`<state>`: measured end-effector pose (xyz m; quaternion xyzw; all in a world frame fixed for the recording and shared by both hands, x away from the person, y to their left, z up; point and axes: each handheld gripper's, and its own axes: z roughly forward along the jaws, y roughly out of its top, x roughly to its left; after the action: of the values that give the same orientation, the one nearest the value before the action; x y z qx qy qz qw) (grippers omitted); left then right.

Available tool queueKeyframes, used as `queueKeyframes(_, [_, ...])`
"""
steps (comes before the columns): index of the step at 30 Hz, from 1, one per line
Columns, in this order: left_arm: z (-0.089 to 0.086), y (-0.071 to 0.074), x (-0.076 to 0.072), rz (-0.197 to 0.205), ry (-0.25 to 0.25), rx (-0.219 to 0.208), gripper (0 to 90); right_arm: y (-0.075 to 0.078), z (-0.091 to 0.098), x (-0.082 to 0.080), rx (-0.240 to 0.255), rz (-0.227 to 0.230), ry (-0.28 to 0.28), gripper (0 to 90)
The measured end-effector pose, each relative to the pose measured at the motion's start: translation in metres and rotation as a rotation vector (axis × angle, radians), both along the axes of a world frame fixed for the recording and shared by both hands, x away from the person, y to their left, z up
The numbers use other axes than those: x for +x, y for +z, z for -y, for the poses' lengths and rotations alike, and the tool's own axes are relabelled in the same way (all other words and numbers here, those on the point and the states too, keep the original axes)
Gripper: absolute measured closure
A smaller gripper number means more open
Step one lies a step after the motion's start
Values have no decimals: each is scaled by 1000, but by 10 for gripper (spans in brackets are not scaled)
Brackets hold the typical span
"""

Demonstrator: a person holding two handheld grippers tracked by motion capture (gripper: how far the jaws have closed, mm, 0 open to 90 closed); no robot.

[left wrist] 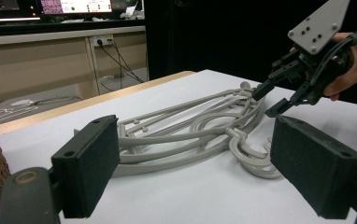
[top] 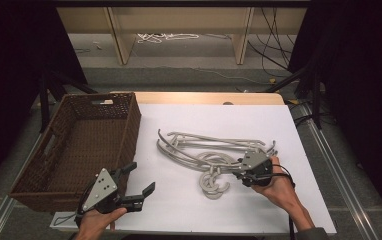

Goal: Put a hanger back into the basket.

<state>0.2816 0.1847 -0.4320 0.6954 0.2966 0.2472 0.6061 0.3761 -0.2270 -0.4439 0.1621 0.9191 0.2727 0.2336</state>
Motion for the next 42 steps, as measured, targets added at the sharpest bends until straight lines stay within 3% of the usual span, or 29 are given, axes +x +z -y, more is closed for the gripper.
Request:
queueKeyframes(3, [0, 0, 0, 4, -2, 1, 158, -4, -2, 8, -39, -8, 1, 592])
queueKeyframes(4, [0, 1, 2, 36, -13, 16, 158, -4, -2, 8, -39, -8, 1, 592])
queueKeyframes(7, [0, 0, 4, 47, -22, 4, 158, -9, -3, 15, -62, -36, 22, 666])
queueKeyframes(8, [0, 1, 3, 40, -14, 16, 158, -9, -3, 15, -62, -36, 22, 666])
queueKeyframes(9, [0, 0, 3, 38, -14, 21, 158, -12, -4, 18, -93, -43, 33, 671])
queueKeyframes(13, [0, 1, 3, 38, -13, 21, 159, -14, -4, 21, -106, -44, 37, 687])
queueKeyframes(14, [0, 0, 3, 35, -16, 23, 159, -16, -4, 24, -137, -40, 54, 699])
queueKeyframes(17, [0, 1, 3, 37, -14, 21, 158, -17, -6, 26, -159, -33, 63, 706])
queueKeyframes(18, [1, 0, 3, 37, -14, 21, 158, -17, -6, 29, -193, -18, 93, 704])
queueKeyframes(20, [1, 0, 3, 32, -15, 25, 158, -17, -9, 29, -191, -23, 109, 713])
queueKeyframes(21, [1, 0, 3, 31, -14, 24, 158, -16, -9, 30, -214, -28, 152, 730])
queueKeyframes(28, [3, -1, 3, 34, -19, 17, 158, -17, -9, 29, -226, -27, 211, 818])
queueKeyframes(29, [3, -1, 2, 29, -19, 25, 158, -17, -10, 29, -240, -7, 230, 818])
queueKeyframes(31, [4, -1, 2, 26, -19, 24, 158, -16, -10, 28, -245, -17, 234, 819])
queueKeyframes(36, [3, 0, 2, 27, -17, 23, 159, -7, -10, 24, -262, 39, 282, 826])
queueKeyframes(42, [8, -1, 2, 49, -23, 59, 161, 8, -12, 17, -268, 124, 314, 829])
